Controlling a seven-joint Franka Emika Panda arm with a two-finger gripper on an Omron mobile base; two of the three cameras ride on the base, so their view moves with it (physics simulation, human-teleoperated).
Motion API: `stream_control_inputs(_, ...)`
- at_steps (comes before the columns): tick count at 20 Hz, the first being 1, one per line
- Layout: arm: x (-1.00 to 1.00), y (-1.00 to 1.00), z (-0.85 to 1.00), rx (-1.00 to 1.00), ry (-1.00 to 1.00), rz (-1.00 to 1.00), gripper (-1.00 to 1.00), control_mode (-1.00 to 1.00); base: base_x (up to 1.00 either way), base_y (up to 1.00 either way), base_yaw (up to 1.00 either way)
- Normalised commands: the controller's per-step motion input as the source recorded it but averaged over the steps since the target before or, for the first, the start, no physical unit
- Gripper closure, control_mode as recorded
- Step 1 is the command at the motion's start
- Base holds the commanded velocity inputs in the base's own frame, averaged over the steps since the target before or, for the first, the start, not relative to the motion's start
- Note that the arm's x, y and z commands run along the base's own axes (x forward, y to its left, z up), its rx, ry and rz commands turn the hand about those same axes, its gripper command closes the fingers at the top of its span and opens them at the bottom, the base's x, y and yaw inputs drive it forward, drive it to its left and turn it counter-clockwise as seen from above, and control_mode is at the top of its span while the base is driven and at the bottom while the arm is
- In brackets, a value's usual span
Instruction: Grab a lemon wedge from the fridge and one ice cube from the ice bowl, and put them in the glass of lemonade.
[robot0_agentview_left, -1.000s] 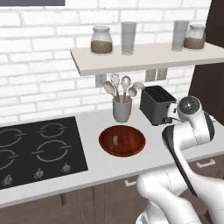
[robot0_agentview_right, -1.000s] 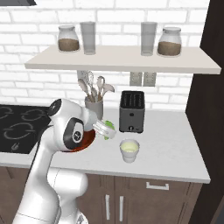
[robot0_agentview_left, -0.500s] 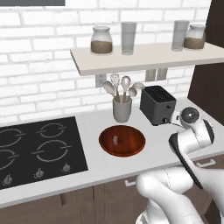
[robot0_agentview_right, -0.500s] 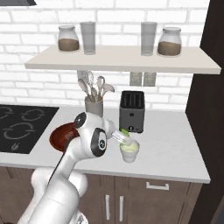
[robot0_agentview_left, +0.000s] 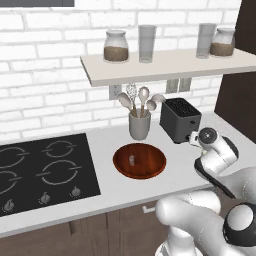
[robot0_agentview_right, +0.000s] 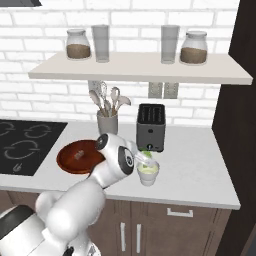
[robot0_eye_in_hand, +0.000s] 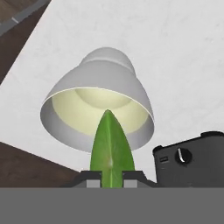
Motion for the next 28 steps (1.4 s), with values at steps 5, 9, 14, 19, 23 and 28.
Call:
stream_control_inputs(5, 0.29, -0.32, -0.1, 0.02, 0.14, -0.01, 1.0, -1.0, 0.0, 0.0, 0.0)
stream_control_inputs(9, 0.43, -0.25, -0.16, 0.0, 0.07, -0.01, 1.0, -1.0, 0.0, 0.0, 0.0)
stream_control_inputs(14, 0.2, -0.05, -0.35, 0.0, 0.02, 0.0, 1.0, -1.0, 0.0, 0.0, 0.0)
stream_control_inputs(19, -0.71, 0.0, 0.05, 0.0, -0.08, -0.01, -1.0, -1.0, 0.0, 0.0, 0.0)
stream_control_inputs(23, -0.84, 0.0, 0.56, 0.02, -0.18, -0.04, -1.0, -1.0, 0.0, 0.0, 0.0)
stream_control_inputs(28, -0.37, 0.17, 0.95, 0.0, -0.21, 0.0, -1.0, -1.0, 0.0, 0.0, 0.0)
